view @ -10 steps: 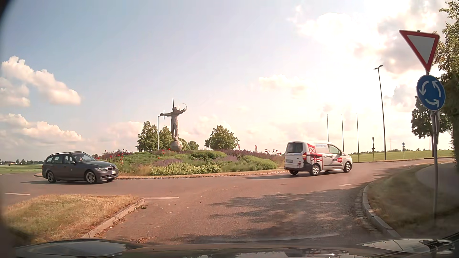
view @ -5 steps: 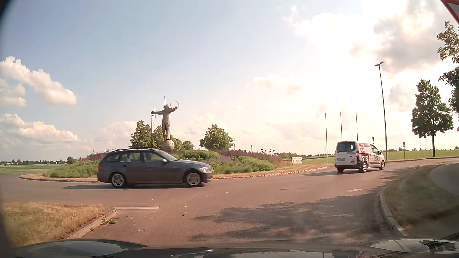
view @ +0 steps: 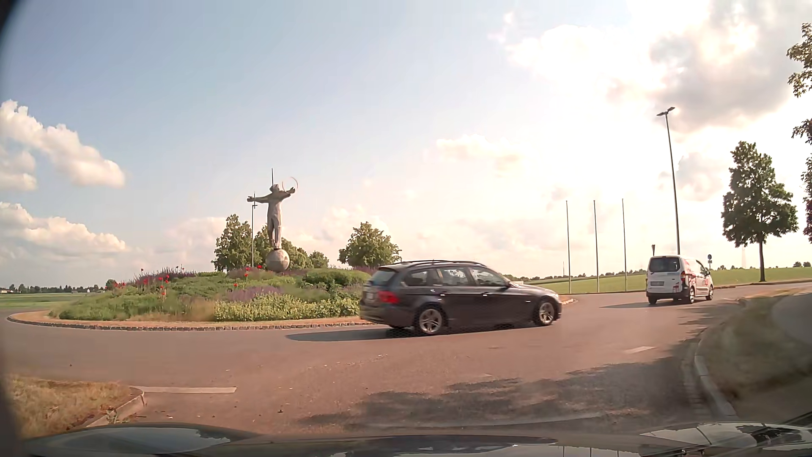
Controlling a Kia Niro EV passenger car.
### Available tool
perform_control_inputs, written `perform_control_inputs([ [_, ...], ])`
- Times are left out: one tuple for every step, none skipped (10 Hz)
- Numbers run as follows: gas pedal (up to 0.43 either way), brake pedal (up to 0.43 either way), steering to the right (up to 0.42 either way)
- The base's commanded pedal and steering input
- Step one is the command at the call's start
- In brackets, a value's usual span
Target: Follow the waypoints while adhering to traffic rules and regulations
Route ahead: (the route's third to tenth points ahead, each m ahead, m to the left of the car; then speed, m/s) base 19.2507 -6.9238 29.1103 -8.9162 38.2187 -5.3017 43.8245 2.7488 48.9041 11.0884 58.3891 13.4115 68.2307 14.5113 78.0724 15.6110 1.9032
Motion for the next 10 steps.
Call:
perform_control_inputs([
  [0.0,0.152,0.113],
  [0.0,0.159,0.113],
  [0.0,0.159,0.113],
  [0.0,0.165,0.113],
  [0.0,0.165,0.113],
  [0.0,0.165,0.112],
  [0.0,0.165,0.111],
  [0.0,0.165,0.111],
  [0.0,0.159,0.11],
  [0.0,0.152,0.107],
])
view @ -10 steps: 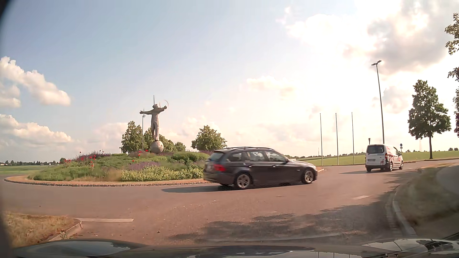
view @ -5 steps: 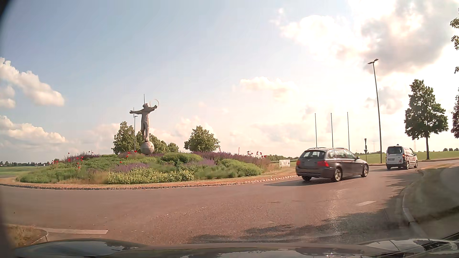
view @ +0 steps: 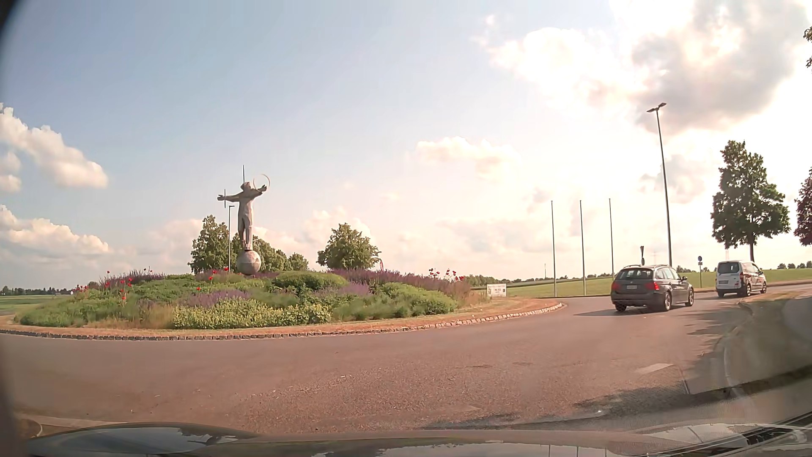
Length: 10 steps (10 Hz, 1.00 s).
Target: Follow the waypoints while adhering to traffic rules and regulations
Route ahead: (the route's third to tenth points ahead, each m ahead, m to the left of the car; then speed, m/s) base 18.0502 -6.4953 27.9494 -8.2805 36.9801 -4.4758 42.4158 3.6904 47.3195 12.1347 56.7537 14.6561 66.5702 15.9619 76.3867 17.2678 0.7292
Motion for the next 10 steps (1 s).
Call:
perform_control_inputs([
  [0.0,0.152,0.102],
  [0.0,0.152,0.101],
  [0.0,0.159,0.101],
  [0.0,0.152,0.101],
  [0.0,0.152,0.101],
  [0.0,0.152,0.101],
  [0.0,0.159,0.101],
  [0.0,0.159,0.101],
  [0.0,0.159,0.101],
  [0.0,0.159,0.101],
])
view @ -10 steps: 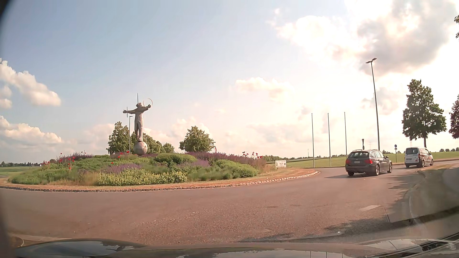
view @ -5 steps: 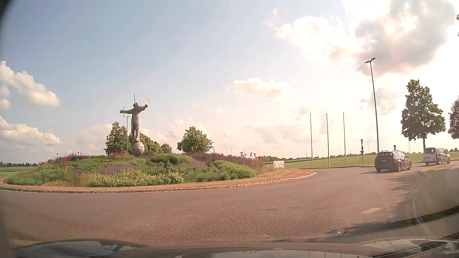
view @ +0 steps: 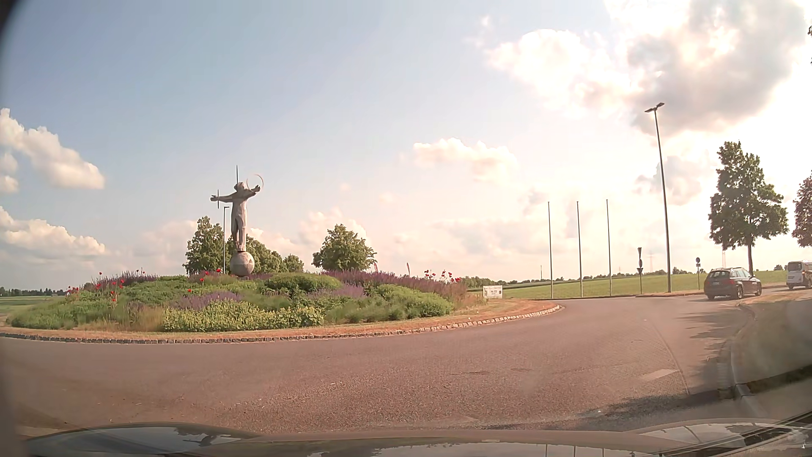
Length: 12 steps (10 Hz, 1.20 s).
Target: Follow the waypoints while adhering to traffic rules and regulations
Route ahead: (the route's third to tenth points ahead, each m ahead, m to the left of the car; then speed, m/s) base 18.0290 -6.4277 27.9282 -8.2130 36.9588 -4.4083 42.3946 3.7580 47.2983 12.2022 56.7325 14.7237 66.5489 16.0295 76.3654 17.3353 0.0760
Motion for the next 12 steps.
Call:
perform_control_inputs([
  [0.0,0.073,0.101],
  [0.0,0.012,0.101],
  [0.0,0.012,0.101],
  [0.0,0.012,0.101],
  [0.008,0.012,0.101],
  [0.118,0.012,0.101],
  [0.169,0.012,0.101],
  [0.24,0.012,0.101],
  [0.26,0.012,0.101],
  [0.28,0.018,0.101],
  [0.299,0.012,0.101],
  [0.319,0.012,0.101],
])
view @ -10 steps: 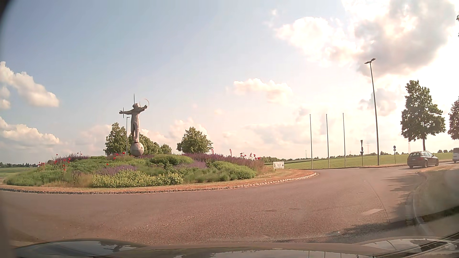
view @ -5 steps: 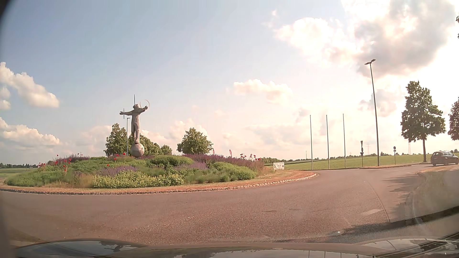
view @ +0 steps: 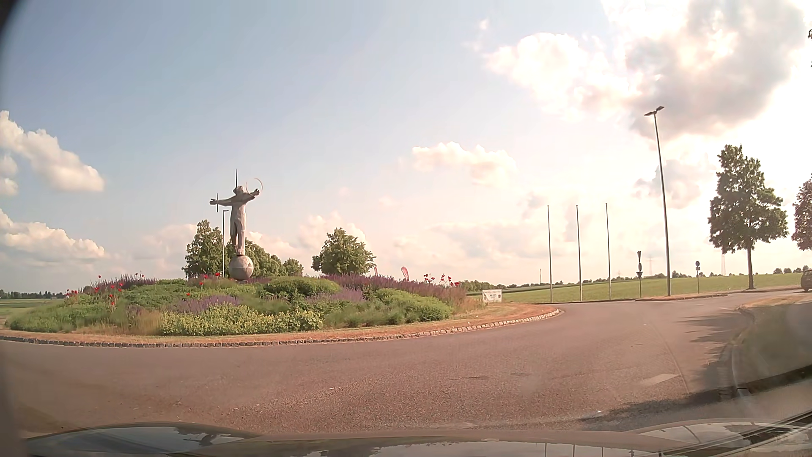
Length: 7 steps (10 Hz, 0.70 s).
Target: Follow the waypoints while adhering to traffic rules and regulations
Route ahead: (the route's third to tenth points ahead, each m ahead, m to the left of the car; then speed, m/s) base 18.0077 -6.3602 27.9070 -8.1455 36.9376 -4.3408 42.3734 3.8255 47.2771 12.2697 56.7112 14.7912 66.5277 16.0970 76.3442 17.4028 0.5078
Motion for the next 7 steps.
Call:
perform_control_inputs([
  [0.331,0.012,0.101],
  [0.358,0.012,0.104],
  [0.398,0.012,0.108],
  [0.429,0.012,0.114],
  [0.429,0.012,0.119],
  [0.429,0.012,0.122],
  [0.429,0.018,0.125],
])
